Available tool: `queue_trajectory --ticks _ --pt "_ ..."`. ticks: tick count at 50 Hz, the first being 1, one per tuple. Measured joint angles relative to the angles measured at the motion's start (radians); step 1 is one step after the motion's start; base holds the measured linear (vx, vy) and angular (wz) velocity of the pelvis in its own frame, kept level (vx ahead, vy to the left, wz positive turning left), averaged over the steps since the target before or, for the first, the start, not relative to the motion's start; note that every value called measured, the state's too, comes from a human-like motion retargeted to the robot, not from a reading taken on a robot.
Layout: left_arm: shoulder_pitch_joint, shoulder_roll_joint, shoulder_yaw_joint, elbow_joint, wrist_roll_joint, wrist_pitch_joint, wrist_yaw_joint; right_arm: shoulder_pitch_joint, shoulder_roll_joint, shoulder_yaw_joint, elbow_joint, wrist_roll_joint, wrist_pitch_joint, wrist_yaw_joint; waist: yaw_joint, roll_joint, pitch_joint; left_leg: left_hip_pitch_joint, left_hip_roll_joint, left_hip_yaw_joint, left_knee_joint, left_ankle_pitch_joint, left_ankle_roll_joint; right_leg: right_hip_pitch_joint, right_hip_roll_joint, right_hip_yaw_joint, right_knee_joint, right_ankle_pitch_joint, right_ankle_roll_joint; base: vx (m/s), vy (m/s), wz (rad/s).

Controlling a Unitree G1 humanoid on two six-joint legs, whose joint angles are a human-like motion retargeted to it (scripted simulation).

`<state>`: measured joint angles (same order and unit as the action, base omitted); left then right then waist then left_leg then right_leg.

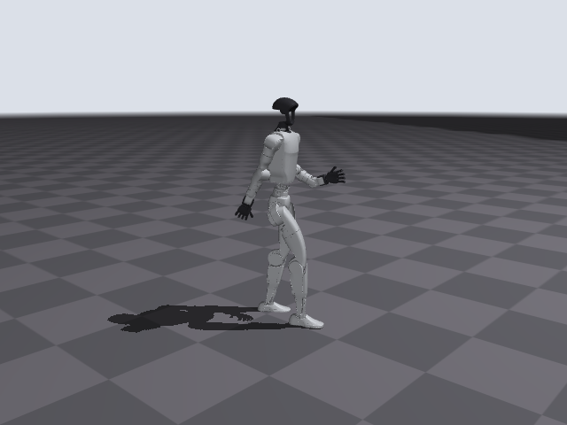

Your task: Walk run

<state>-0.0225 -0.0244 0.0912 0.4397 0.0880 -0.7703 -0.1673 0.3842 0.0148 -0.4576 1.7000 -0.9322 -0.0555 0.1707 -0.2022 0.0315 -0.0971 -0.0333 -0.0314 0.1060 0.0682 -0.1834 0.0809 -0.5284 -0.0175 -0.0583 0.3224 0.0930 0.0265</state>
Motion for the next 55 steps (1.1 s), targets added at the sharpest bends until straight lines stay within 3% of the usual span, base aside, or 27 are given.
queue_trajectory --ticks 3,5,7,10,12,13,15,17,18,20,22,25,30,32,33,36,37,38,40,41,43,45,46,47,48,50,55 --pt "-0.071 0.006 0.002 0.013 -0.058 0.007 -0.046 0.067 0.020 -0.005 0.000 -0.007 0.071 0.013 -0.008 -0.017 0.001 0.088 -0.020 0.021 -0.015 -0.047 -0.030 -0.051 -0.054 0.028 -0.220 -0.025 -0.019 0.97 -0.35 -0.16" --pt "-0.102 -0.003 0.004 0.032 -0.073 0.006 -0.063 0.093 0.030 -0.023 0.000 0.017 0.109 0.033 0.000 -0.003 -0.012 0.114 -0.007 0.018 -0.002 -0.056 -0.059 -0.069 -0.051 0.068 -0.330 -0.019 -0.077 1.03 -0.44 -0.10" --pt "-0.109 -0.032 -0.003 0.060 -0.073 -0.003 -0.061 0.100 0.035 -0.067 0.000 0.055 0.117 0.057 -0.018 0.019 -0.027 0.133 0.017 0.002 0.035 -0.005 -0.101 -0.057 -0.079 -0.024 -0.315 -0.031 -0.089 0.81 -0.33 0.56" --pt "-0.072 -0.082 -0.028 0.105 -0.076 -0.012 -0.045 0.077 0.020 -0.134 0.000 0.133 0.086 0.073 -0.064 0.061 -0.059 0.144 0.079 -0.038 0.122 0.205 -0.200 -0.034 -0.129 -0.222 -0.201 0.010 -0.148 1.50 -0.82 0.86" --pt "-0.021 -0.102 -0.024 0.120 -0.075 -0.018 -0.054 0.027 -0.006 -0.192 0.000 0.172 0.043 0.052 -0.070 0.049 -0.075 0.131 0.073 -0.064 0.236 0.468 -0.262 -0.002 -0.110 -0.150 -0.166 0.079 -0.156 1.14 -0.68 -0.22" --pt "0.007 -0.106 -0.019 0.122 -0.071 -0.021 -0.060 -0.008 -0.020 -0.218 0.000 0.196 0.013 0.039 -0.048 0.038 -0.082 0.109 0.062 -0.059 0.313 0.594 -0.303 0.008 -0.088 -0.096 -0.133 0.041 -0.188 1.02 -0.59 -1.26" --pt "0.065 -0.102 -0.013 0.118 -0.059 -0.031 -0.061 -0.087 -0.048 -0.262 -0.010 0.250 -0.046 0.027 -0.020 0.045 -0.056 0.007 0.089 -0.047 0.631 0.707 -0.343 0.047 -0.020 -0.054 -0.061 -0.040 -0.228 1.09 -0.58 -1.55" --pt "0.109 -0.088 0.009 0.116 -0.042 -0.034 -0.064 -0.173 -0.066 -0.275 -0.084 0.317 -0.064 0.038 -0.015 0.065 -0.026 -0.080 0.143 -0.071 0.866 0.705 -0.323 0.122 0.053 -0.055 -0.059 -0.077 -0.242 0.93 -0.59 -1.03" --pt "0.126 -0.090 0.027 0.117 -0.030 -0.036 -0.071 -0.221 -0.076 -0.278 -0.132 0.354 -0.065 0.038 -0.027 0.031 -0.042 -0.114 0.120 -0.034 0.847 0.697 -0.268 0.157 0.012 -0.067 -0.096 -0.074 -0.236 0.91 -0.64 -0.54" --pt "0.166 -0.086 0.075 0.122 0.001 -0.041 -0.067 -0.320 -0.096 -0.279 -0.225 0.402 -0.069 0.025 -0.031 -0.003 -0.050 -0.193 0.118 0.019 0.873 0.598 -0.191 0.213 0.026 -0.015 -0.126 -0.089 -0.233 0.69 -0.45 -0.91" --pt "0.220 -0.091 0.118 0.114 0.029 -0.047 -0.035 -0.406 -0.116 -0.270 -0.314 0.405 -0.091 0.003 -0.004 -0.025 -0.045 -0.284 0.056 -0.009 0.849 0.503 -0.160 0.275 0.054 0.052 -0.167 -0.078 -0.230 0.71 -0.29 -2.00" --pt "0.294 -0.099 0.165 0.091 0.049 -0.047 -0.017 -0.515 -0.148 -0.242 -0.425 0.400 -0.143 -0.015 0.079 -0.074 -0.034 -0.397 0.052 0.055 0.699 0.359 -0.098 0.365 0.080 0.102 -0.222 -0.058 -0.255 1.04 -0.35 -2.52" --pt "0.364 -0.064 0.221 0.049 0.052 -0.045 -0.034 -0.647 -0.209 -0.162 -0.521 0.450 -0.220 -0.035 0.246 -0.106 -0.010 -0.490 0.093 0.133 0.241 0.303 0.004 0.525 0.130 0.194 -0.277 -0.093 -0.288 1.02 -0.20 -2.39" --pt "0.373 -0.056 0.228 0.037 0.059 -0.046 -0.037 -0.675 -0.240 -0.156 -0.543 0.448 -0.231 -0.027 0.285 -0.114 -0.011 -0.519 0.055 0.131 0.081 0.235 0.054 0.573 0.129 0.277 -0.274 -0.117 -0.288 1.26 0.07 -1.41" --pt "0.372 -0.053 0.230 0.034 0.063 -0.045 -0.039 -0.683 -0.255 -0.161 -0.549 0.442 -0.235 -0.020 0.300 -0.121 -0.013 -0.541 0.018 0.075 0.012 0.209 0.061 0.596 0.119 0.283 -0.271 -0.126 -0.288 1.17 0.07 -0.65" --pt "0.342 -0.045 0.230 0.044 0.082 -0.042 -0.035 -0.665 -0.275 -0.189 -0.539 0.422 -0.243 -0.029 0.276 -0.111 -0.018 -0.569 -0.012 0.057 -0.060 0.149 -0.058 0.663 0.149 0.242 -0.245 -0.107 -0.288 1.06 -0.03 0.35" --pt "0.328 -0.042 0.229 0.049 0.093 -0.041 -0.029 -0.647 -0.273 -0.196 -0.527 0.421 -0.243 -0.040 0.272 -0.107 -0.021 -0.568 -0.005 0.090 -0.033 0.137 -0.071 0.682 0.170 0.235 -0.233 -0.077 -0.281 1.23 -0.13 0.39" --pt "0.311 -0.039 0.226 0.054 0.107 -0.041 -0.022 -0.621 -0.266 -0.203 -0.510 0.424 -0.240 -0.055 0.276 -0.111 -0.031 -0.566 0.007 0.133 0.013 0.128 -0.037 0.693 0.176 0.220 -0.219 -0.030 -0.257 1.26 -0.13 0.00" --pt "0.288 -0.043 0.220 0.065 0.132 -0.043 -0.013 -0.555 -0.242 -0.211 -0.453 0.434 -0.227 -0.078 0.325 -0.134 -0.058 -0.562 0.025 0.156 0.088 0.126 -0.028 0.707 0.149 0.166 -0.176 0.121 -0.167 1.24 -0.09 -0.79" --pt "0.283 -0.049 0.210 0.069 0.134 -0.044 -0.013 -0.517 -0.224 -0.217 -0.413 0.431 -0.213 -0.081 0.361 -0.145 -0.065 -0.548 0.025 0.124 0.099 0.200 -0.033 0.709 0.137 0.157 -0.134 0.224 -0.094 1.24 -0.06 -1.18" --pt "0.275 -0.058 0.196 0.079 0.123 -0.045 -0.012 -0.452 -0.186 -0.221 -0.336 0.410 -0.185 -0.081 0.375 -0.178 -0.078 -0.554 -0.054 -0.062 0.157 0.203 0.025 0.686 0.125 0.172 -0.021 0.393 0.047 1.46 -0.08 -0.41" --pt "0.250 -0.061 0.193 0.092 0.083 -0.041 -0.011 -0.396 -0.146 -0.186 -0.216 0.362 -0.142 -0.091 0.295 -0.227 -0.049 -0.546 -0.186 -0.209 0.268 0.116 0.043 0.568 0.139 0.170 0.368 0.431 0.200 1.42 -0.23 0.71" --pt "0.225 -0.056 0.194 0.099 0.070 -0.039 -0.013 -0.384 -0.135 -0.167 -0.158 0.342 -0.123 -0.101 0.280 -0.220 -0.042 -0.514 -0.105 -0.068 0.299 0.084 0.040 0.521 0.154 0.157 0.481 0.431 0.218 1.16 -0.35 0.36" --pt "0.200 -0.051 0.193 0.107 0.063 -0.039 -0.013 -0.370 -0.122 -0.151 -0.105 0.321 -0.104 -0.109 0.265 -0.194 -0.042 -0.475 -0.029 0.026 0.308 0.057 0.039 0.476 0.184 0.141 0.542 0.429 0.216 1.06 -0.29 -0.19" --pt "0.176 -0.043 0.188 0.112 0.068 -0.040 -0.009 -0.352 -0.105 -0.142 -0.062 0.297 -0.083 -0.113 0.253 -0.132 -0.056 -0.422 0.037 0.026 0.270 0.039 0.041 0.433 0.245 0.123 0.503 0.426 0.173 1.03 -0.16 -0.44" --pt "0.138 -0.042 0.174 0.124 0.097 -0.048 0.032 -0.299 -0.080 -0.117 -0.003 0.247 -0.047 -0.113 0.250 -0.079 -0.057 -0.347 0.026 -0.047 0.239 -0.003 0.049 0.343 0.253 0.098 0.509 0.340 0.069 0.99 -0.11 -0.53" --pt "0.065 -0.031 0.077 0.107 0.114 -0.062 0.126 -0.124 0.004 -0.059 0.000 0.167 -0.018 -0.130 0.089 0.014 -0.017 -0.158 0.067 -0.052 0.095 0.024 0.022 0.128 0.172 0.065 0.356 0.109 0.048 0.89 -0.13 0.81"
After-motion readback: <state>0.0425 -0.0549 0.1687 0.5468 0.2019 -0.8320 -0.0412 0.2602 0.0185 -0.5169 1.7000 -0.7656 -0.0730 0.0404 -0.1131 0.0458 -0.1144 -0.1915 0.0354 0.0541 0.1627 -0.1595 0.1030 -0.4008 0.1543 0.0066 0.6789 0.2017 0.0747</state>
